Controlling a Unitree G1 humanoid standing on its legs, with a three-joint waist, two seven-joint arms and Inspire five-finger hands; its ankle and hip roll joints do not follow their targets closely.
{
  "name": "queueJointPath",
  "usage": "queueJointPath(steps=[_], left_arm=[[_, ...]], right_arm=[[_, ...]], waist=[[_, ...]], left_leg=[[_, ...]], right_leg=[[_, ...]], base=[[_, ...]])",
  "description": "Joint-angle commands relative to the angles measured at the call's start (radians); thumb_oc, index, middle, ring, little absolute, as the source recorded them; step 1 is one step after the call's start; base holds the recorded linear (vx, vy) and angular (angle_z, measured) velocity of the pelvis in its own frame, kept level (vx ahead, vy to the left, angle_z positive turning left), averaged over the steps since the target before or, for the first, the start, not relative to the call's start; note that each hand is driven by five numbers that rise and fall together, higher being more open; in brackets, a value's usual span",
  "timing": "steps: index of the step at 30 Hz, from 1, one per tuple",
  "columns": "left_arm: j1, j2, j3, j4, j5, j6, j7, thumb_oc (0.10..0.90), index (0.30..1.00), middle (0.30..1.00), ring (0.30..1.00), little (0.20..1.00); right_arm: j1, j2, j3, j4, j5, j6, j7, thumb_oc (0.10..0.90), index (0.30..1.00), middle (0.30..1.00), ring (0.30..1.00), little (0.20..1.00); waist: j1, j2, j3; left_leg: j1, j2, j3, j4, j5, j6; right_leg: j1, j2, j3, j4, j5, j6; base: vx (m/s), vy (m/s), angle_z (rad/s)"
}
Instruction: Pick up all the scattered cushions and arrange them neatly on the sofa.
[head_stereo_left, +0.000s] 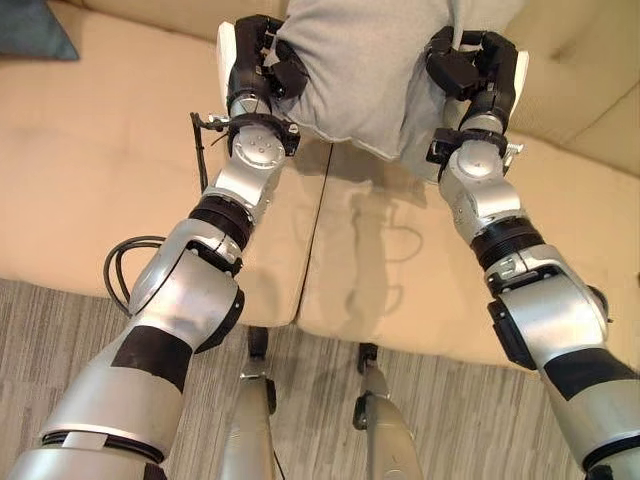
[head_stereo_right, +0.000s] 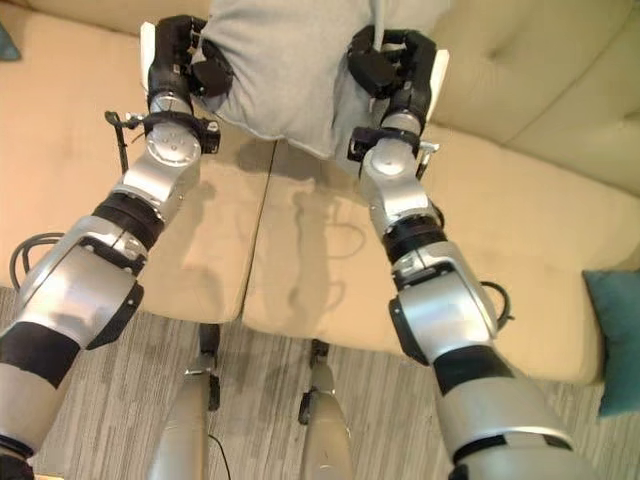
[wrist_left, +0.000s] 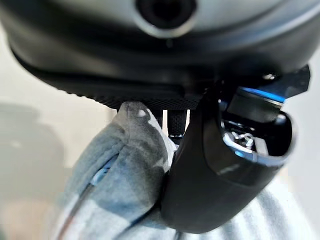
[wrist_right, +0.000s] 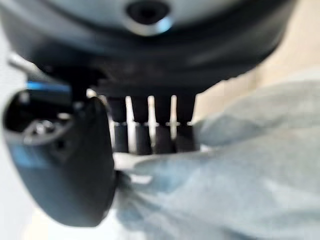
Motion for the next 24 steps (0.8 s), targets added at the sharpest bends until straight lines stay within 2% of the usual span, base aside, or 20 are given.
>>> queueJointPath(steps=[1,3,4,6,12,13,14,16,17,21,24], left_arm=[[-0.285,-0.003,0.039,-0.098,0.022,-0.190,0.061,0.400,0.300,0.300,0.300,0.300],[-0.267,-0.007,0.049,-0.113,0.006,-0.196,0.059,0.400,0.300,0.300,0.300,0.300],[-0.224,-0.066,0.130,-0.121,-0.122,-0.213,0.028,0.400,0.300,0.300,0.300,0.300],[-0.199,-0.135,0.164,-0.105,-0.160,-0.208,0.033,0.400,0.300,0.300,0.300,0.300],[-0.207,-0.192,0.156,-0.085,-0.146,-0.176,0.018,0.400,0.300,0.300,0.300,0.300],[-0.207,-0.205,0.159,-0.090,-0.164,-0.173,0.016,0.493,0.439,0.439,0.439,0.439],[-0.209,-0.214,0.164,-0.092,-0.173,-0.165,0.012,0.800,0.900,0.900,0.900,0.900],[-0.216,-0.237,0.169,-0.058,-0.171,-0.115,0.013,0.800,0.900,0.900,0.900,0.900],[-0.219,-0.258,0.175,-0.048,-0.180,-0.096,0.000,0.800,0.900,0.900,0.900,0.900],[-0.259,-0.274,0.130,0.018,-0.028,0.010,0.063,0.800,0.900,0.900,0.900,0.900],[-0.247,-0.281,0.163,0.043,-0.040,0.036,0.098,0.800,0.900,0.900,0.900,0.900]], right_arm=[[-0.119,-0.058,-0.074,-0.147,-0.087,-0.193,-0.136,0.400,0.300,0.300,0.300,0.300],[-0.102,-0.060,-0.089,-0.180,-0.118,-0.189,-0.168,0.400,0.300,0.300,0.300,0.300],[-0.069,-0.039,-0.130,-0.204,-0.157,-0.190,-0.231,0.400,0.300,0.300,0.300,0.300],[-0.065,-0.007,-0.149,-0.241,-0.228,-0.178,-0.327,0.400,0.300,0.300,0.300,0.300],[-0.084,0.022,-0.143,-0.320,-0.350,-0.134,-0.415,0.400,0.300,0.300,0.300,0.300],[-0.086,0.022,-0.142,-0.334,-0.363,-0.118,-0.422,0.400,0.300,0.300,0.300,0.300],[-0.081,0.025,-0.145,-0.345,-0.372,-0.107,-0.426,0.400,0.300,0.300,0.300,0.300],[-0.061,0.029,-0.163,-0.369,-0.381,-0.086,-0.436,0.800,0.900,0.900,0.900,0.900],[-0.046,0.045,-0.166,-0.394,-0.391,-0.074,-0.440,0.800,0.900,0.900,0.900,0.900],[0.026,0.057,-0.168,-0.413,-0.416,-0.025,-0.435,0.800,0.900,0.900,0.900,0.900],[0.042,0.076,-0.162,-0.429,-0.427,0.019,-0.442,0.800,0.900,0.900,0.900,0.900]], waist=[[0.013,0.065,0.067],[0.009,0.067,0.069],[0.006,0.068,0.075],[0.005,0.065,0.066],[-0.005,0.062,0.053],[-0.005,0.062,0.052],[-0.006,0.064,0.051],[-0.005,0.067,0.053],[-0.006,0.069,0.055],[0.003,0.071,0.060],[0.009,0.073,0.073]], left_leg=[[0.148,0.025,-0.010,-0.187,-0.050,-0.050],[0.134,0.020,-0.009,-0.185,-0.052,-0.050],[0.111,0.013,-0.010,-0.181,-0.055,-0.049],[0.079,0.003,-0.014,-0.180,-0.059,-0.046],[0.039,-0.005,-0.014,-0.170,-0.068,-0.043],[0.037,-0.006,-0.012,-0.167,-0.070,-0.042],[0.037,-0.007,-0.012,-0.167,-0.071,-0.042],[0.039,-0.007,-0.012,-0.165,-0.070,-0.041],[0.040,-0.007,-0.012,-0.163,-0.071,-0.040],[0.056,0.002,-0.017,-0.159,-0.073,-0.038],[0.074,0.008,-0.028,-0.163,-0.067,-0.037]], right_leg=[[0.247,-0.068,-0.021,-0.006,0.013,0.136],[0.239,-0.069,-0.022,-0.007,0.012,0.136],[0.227,-0.073,-0.027,-0.009,0.013,0.136],[0.198,-0.074,-0.031,-0.010,0.018,0.136],[0.166,-0.075,-0.027,-0.010,0.032,0.136],[0.166,-0.077,-0.028,-0.010,0.035,0.136],[0.165,-0.076,-0.027,-0.010,0.036,0.136],[0.169,-0.075,-0.029,-0.008,0.035,0.136],[0.171,-0.073,-0.026,-0.006,0.036,0.136],[0.185,-0.069,-0.024,-0.004,0.017,0.136],[0.196,-0.061,-0.020,0.005,0.002,0.136]], base=[[0.04,0.081,0.05],[0.03,0.044,0.09],[0.04,0.039,0.10],[0.06,0.036,0.05],[0.02,0.017,0.03],[0.00,0.000,0.00],[0.00,0.000,0.00],[0.00,0.000,0.00],[0.00,0.000,0.00],[0.00,-0.020,0.00],[0.00,-0.013,0.00]])
